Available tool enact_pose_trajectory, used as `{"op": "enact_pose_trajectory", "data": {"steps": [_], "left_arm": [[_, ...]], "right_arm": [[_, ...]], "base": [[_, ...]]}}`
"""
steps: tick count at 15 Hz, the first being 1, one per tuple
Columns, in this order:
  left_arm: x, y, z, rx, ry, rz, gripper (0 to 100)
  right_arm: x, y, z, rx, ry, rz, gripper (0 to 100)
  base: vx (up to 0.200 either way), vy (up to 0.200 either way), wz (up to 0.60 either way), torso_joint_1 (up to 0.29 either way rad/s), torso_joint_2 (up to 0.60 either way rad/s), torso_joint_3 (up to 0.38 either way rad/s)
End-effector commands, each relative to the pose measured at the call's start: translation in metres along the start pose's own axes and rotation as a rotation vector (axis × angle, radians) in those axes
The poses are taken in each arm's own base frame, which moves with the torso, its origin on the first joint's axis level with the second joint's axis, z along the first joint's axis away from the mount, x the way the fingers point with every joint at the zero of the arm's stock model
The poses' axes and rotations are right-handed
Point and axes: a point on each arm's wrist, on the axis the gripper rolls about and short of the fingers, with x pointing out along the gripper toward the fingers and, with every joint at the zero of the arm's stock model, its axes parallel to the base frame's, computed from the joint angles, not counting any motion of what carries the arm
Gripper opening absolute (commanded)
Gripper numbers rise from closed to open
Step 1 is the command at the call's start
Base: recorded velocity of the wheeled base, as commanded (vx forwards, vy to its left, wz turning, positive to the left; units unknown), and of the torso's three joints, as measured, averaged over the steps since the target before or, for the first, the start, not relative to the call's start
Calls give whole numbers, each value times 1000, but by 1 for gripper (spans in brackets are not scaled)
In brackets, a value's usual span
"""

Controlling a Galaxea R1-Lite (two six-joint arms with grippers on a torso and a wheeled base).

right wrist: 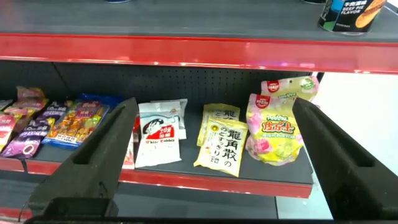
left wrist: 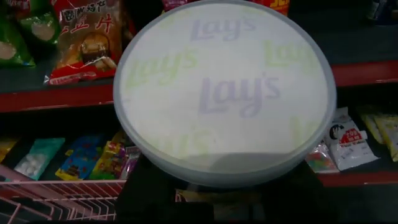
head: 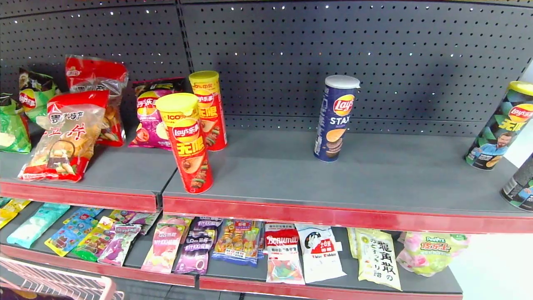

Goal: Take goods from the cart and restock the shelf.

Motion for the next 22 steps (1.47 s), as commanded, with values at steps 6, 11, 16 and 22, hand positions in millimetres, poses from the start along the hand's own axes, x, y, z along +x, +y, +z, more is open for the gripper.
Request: {"op": "enact_pose_trajectory", "data": {"steps": [6, 11, 16, 22], "left_arm": [[-9, -4, -30, 18, -14, -11, 0], [-9, -4, -29, 6, -17, -10, 0], [-9, -4, -30, 8, -10, -34, 0], [-9, -4, -29, 10, -14, -12, 0]], "right_arm": [[3, 0, 2, -31, 42, -21, 100], [0, 0, 1, -59, -6, 1, 100], [36, 5, 134, 62, 29, 231, 100], [242, 74, 181, -16, 87, 667, 100]], "base": [[0, 0, 0, 0, 0, 0], [0, 0, 0, 0, 0, 0], [0, 0, 0, 0, 0, 0], [0, 0, 0, 0, 0, 0]]}}
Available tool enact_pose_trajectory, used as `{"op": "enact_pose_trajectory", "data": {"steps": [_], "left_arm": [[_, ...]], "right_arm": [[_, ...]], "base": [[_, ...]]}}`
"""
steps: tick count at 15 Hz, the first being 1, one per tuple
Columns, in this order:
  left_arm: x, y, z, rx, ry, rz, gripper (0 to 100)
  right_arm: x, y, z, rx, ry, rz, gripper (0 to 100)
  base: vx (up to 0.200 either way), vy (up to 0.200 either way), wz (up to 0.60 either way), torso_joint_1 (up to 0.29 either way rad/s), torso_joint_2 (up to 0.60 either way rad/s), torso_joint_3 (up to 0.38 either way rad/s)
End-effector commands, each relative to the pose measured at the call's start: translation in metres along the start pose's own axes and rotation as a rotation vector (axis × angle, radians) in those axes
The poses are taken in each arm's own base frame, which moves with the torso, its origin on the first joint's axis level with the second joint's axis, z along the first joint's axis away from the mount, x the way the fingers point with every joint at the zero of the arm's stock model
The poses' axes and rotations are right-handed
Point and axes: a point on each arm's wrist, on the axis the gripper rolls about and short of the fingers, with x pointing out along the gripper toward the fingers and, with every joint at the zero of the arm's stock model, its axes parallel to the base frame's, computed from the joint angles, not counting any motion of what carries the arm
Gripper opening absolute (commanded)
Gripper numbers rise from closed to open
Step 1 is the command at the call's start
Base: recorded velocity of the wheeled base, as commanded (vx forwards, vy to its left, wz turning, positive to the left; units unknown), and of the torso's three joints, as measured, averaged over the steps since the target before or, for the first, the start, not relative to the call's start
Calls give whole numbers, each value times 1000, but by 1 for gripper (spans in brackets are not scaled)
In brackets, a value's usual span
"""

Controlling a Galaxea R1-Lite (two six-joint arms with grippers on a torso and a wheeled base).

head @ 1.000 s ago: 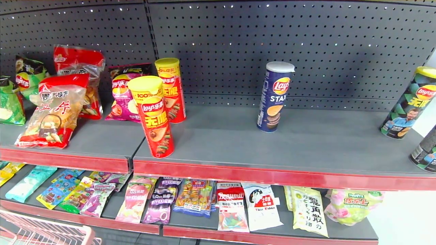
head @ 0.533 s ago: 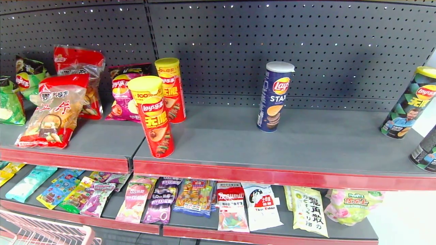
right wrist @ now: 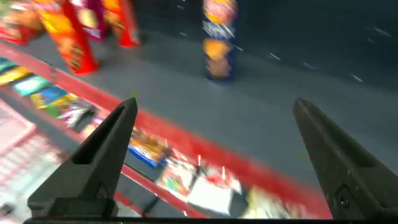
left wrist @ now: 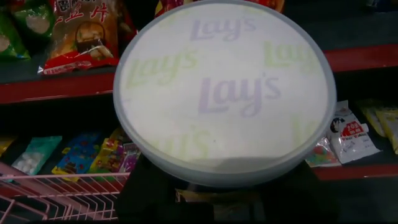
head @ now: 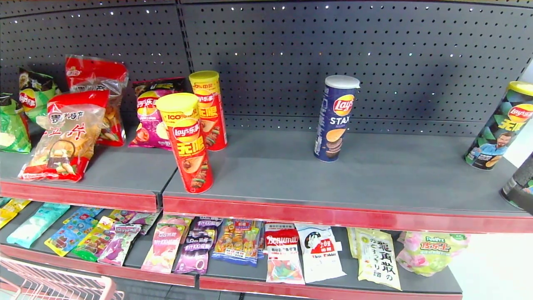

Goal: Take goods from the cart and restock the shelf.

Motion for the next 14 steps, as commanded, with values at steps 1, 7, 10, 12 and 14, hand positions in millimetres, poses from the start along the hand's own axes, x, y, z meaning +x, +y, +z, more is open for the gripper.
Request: {"op": "enact_pose_trajectory", "data": {"steps": [1, 7, 10, 12, 14], "left_arm": [[0, 0, 2, 1, 2, 5, 0], [0, 1, 2, 4, 0, 27, 0], [1, 1, 2, 5, 6, 26, 0], [1, 1, 2, 5, 6, 26, 0], [1, 1, 2, 5, 8, 26, 0]], "right_arm": [[169, -4, 14, 24, 79, 305, 100], [254, -43, -13, -106, 119, 249, 100], [263, -49, -25, -94, 146, 262, 100], [264, -55, -26, -91, 148, 246, 100], [267, -63, -25, -90, 138, 246, 100]], "base": [[0, 0, 0, 0, 0, 0], [0, 0, 0, 0, 0, 0], [0, 0, 0, 0, 0, 0], [0, 0, 0, 0, 0, 0], [0, 0, 0, 0, 0, 0]]}}
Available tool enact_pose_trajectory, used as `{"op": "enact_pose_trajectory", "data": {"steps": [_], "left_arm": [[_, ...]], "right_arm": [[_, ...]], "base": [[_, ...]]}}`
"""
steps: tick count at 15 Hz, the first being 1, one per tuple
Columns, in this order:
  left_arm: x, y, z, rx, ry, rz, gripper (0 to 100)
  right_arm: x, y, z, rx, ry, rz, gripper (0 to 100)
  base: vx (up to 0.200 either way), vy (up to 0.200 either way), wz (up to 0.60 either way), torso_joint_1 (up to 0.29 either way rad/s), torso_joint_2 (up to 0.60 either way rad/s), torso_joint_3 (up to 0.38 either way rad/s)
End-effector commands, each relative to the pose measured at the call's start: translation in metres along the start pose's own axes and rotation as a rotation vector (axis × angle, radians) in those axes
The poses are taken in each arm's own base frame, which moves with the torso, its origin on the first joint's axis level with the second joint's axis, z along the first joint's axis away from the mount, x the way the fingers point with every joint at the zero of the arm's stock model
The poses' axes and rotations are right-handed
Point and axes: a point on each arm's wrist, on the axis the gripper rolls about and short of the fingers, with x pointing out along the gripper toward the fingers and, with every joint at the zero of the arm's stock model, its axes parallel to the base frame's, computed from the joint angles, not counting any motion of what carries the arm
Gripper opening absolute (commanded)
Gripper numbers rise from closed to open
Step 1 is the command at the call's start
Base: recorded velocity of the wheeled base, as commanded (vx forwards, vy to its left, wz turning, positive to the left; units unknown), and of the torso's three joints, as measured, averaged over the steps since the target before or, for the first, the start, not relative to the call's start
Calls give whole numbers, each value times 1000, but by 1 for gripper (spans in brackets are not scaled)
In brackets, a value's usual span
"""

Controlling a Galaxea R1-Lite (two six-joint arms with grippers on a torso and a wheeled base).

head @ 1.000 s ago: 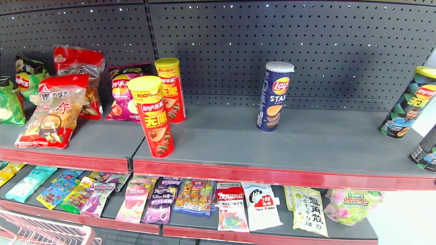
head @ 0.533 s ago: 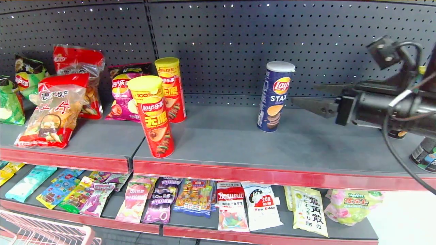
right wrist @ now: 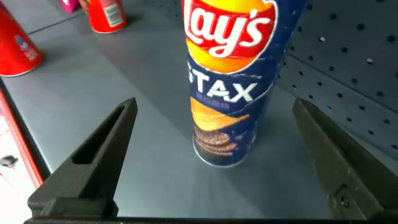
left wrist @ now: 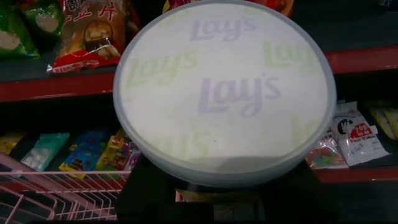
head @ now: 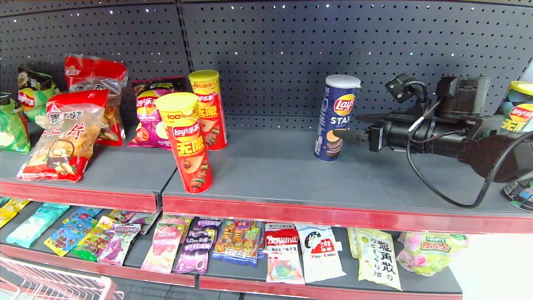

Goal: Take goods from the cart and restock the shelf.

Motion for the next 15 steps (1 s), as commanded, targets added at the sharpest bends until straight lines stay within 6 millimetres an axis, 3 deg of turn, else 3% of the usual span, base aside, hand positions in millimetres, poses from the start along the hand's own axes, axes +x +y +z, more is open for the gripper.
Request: {"op": "enact_pose_trajectory", "data": {"steps": [1, 9, 15], "left_arm": [[1, 0, 0, -1, 5, -1, 0], [3, 0, -1, -2, 24, -9, 0], [7, 0, 1, -4, 51, -18, 0]], "right_arm": [[7, -10, -2, 4, -7, 23, 100], [32, -46, -7, 1, -69, 219, 100], [49, -59, 12, -5, -145, 313, 100]], "base": [[0, 0, 0, 0, 0, 0], [0, 0, 0, 0, 0, 0], [0, 0, 0, 0, 0, 0]]}}
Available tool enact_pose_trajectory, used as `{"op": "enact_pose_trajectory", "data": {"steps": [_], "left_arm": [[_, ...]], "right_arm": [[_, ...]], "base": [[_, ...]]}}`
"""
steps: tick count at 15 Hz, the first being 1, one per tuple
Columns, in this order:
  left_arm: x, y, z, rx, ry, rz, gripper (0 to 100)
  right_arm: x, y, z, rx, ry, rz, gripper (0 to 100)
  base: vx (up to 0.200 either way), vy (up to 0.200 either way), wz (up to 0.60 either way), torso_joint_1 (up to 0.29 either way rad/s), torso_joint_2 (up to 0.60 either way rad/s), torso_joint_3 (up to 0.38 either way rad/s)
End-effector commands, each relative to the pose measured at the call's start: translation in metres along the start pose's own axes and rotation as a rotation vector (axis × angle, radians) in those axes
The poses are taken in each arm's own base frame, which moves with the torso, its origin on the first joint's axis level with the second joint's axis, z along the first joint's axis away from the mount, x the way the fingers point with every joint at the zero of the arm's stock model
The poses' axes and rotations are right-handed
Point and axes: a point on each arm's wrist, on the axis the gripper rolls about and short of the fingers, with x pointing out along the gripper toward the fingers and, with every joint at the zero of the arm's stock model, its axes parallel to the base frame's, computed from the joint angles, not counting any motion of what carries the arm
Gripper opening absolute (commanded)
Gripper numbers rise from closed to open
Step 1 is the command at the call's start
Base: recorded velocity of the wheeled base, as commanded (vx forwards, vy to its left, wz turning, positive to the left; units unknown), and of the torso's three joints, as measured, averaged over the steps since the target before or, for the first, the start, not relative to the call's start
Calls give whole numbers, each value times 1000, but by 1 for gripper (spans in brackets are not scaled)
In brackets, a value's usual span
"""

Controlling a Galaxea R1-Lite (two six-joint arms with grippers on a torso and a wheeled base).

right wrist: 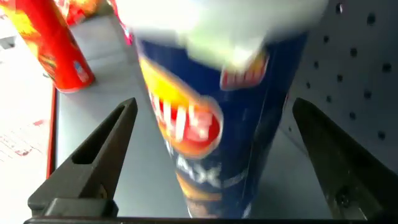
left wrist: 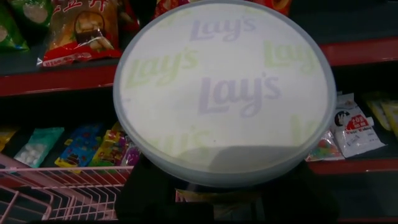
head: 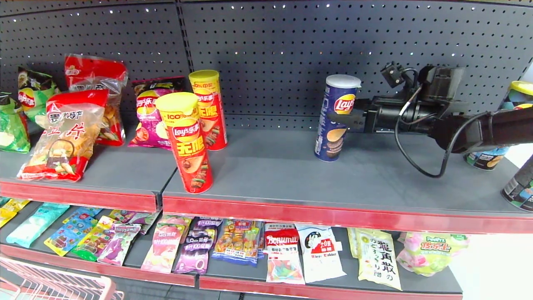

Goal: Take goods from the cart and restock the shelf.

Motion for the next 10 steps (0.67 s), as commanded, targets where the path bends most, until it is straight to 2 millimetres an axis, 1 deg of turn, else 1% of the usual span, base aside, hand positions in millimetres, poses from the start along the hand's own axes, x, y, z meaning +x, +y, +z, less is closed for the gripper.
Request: {"op": "enact_pose_trajectory", "data": {"steps": [1, 4, 5, 8, 10], "left_arm": [[2, 0, -1, -1, 12, -2, 0], [2, 0, -1, 0, 16, -3, 0], [2, 0, -1, 0, 18, -3, 0], [2, 0, -1, 0, 18, -3, 0], [2, 0, -1, 0, 18, -1, 0]], "right_arm": [[5, -3, 2, -4, -11, 9, 100], [10, 0, 1, -3, -10, 24, 100], [12, 0, 0, -5, -10, 31, 0], [21, 0, -2, -10, -13, 44, 0], [25, 5, 0, -13, -15, 58, 0]], "base": [[0, 0, 0, 0, 0, 0], [0, 0, 0, 0, 0, 0], [0, 0, 0, 0, 0, 0], [0, 0, 0, 0, 0, 0], [0, 0, 0, 0, 0, 0]]}}
